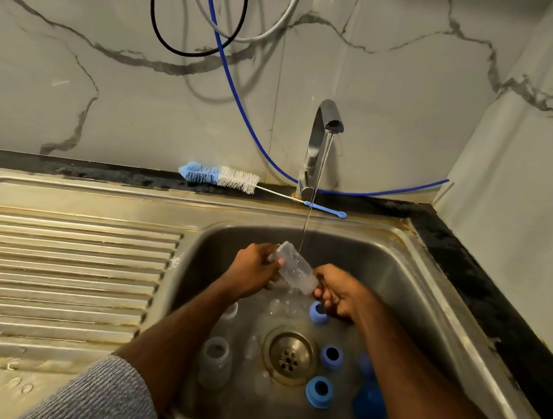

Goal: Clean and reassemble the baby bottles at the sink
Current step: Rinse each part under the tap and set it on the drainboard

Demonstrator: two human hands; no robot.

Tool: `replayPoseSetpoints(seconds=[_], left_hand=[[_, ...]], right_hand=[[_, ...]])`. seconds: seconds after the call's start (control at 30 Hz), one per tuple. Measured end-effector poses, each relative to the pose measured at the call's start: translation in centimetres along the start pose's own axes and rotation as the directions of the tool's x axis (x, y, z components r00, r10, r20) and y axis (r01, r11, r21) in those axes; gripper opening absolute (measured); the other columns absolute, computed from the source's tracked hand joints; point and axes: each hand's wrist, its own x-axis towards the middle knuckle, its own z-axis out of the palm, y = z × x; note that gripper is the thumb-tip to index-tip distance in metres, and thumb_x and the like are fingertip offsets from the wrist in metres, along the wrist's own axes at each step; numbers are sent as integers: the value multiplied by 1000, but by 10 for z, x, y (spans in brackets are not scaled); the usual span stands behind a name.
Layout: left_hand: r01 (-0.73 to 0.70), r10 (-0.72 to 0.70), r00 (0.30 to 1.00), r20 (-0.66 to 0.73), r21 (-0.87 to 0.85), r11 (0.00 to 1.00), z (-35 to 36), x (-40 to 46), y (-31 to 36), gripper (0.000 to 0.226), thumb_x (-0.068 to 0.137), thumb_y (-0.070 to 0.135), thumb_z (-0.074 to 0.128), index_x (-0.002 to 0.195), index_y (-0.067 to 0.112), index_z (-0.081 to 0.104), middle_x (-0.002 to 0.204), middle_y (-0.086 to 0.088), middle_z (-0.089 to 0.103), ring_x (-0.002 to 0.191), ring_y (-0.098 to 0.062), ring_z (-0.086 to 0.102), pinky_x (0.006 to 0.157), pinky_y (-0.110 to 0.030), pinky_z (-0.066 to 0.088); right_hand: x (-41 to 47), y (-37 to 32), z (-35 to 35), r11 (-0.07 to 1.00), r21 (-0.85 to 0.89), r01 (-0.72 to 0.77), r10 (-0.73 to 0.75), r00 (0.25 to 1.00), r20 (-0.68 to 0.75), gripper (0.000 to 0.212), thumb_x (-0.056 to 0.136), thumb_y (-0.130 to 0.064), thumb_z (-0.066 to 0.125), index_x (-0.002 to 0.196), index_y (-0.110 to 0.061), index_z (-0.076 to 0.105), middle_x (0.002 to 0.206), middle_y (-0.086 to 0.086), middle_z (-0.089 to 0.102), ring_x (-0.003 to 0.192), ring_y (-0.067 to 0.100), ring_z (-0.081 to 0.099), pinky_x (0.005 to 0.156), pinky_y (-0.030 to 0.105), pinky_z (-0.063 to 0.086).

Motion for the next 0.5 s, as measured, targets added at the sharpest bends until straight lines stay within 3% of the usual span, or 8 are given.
replayPoseSetpoints(seconds=[0.13, 0.23, 0.33, 0.4, 0.5], left_hand=[[113, -122, 989, -85, -113, 987, 1, 4, -1, 20, 97, 20, 66, 108, 4, 60, 101, -16, 71, 81, -22, 74, 71, -32, 63], [158, -185, 979, -85, -255, 954, -2, 5, -2, 26, 95, 20, 69, 110, 10, 50, 104, -19, 68, 76, -27, 73, 72, -37, 63], [182, -194, 981, -13, -283, 942, -4, 6, -4, 27, 98, 25, 66, 117, 16, 50, 105, -23, 67, 72, -28, 69, 72, -40, 61], [206, -208, 978, 20, -263, 943, -6, 6, -4, 27, 100, 36, 61, 115, 14, 54, 101, -23, 69, 68, -27, 69, 66, -39, 61], [275, -265, 962, 70, -225, 935, -9, 4, -3, 43, 103, 51, 47, 112, 11, 58, 79, -19, 69, 58, -27, 67, 51, -32, 55]], right_hand=[[0, -5, 0, 989, 41, 143, -138, 985, -106, 38, 99, -36, 56, 71, -10, 61, 43, -3, 47, 31, 4, 30, 31, 16, 28], [-2, -11, 3, 964, 76, 256, -244, 960, -136, 33, 99, -36, 58, 84, -8, 65, 46, -2, 50, 35, 6, 36, 35, 19, 35], [-4, -14, 8, 931, 64, 360, -349, 927, -138, 29, 102, -31, 56, 93, -6, 68, 58, 1, 52, 41, 7, 40, 40, 22, 42], [-6, -13, 9, 916, 32, 400, -392, 909, -141, 31, 102, -31, 55, 98, -4, 70, 60, 1, 47, 44, 8, 40, 42, 22, 44], [-8, -13, 8, 895, -65, 442, -446, 881, -158, 33, 101, -36, 56, 95, -8, 73, 57, 0, 44, 48, 10, 41, 45, 23, 45]])
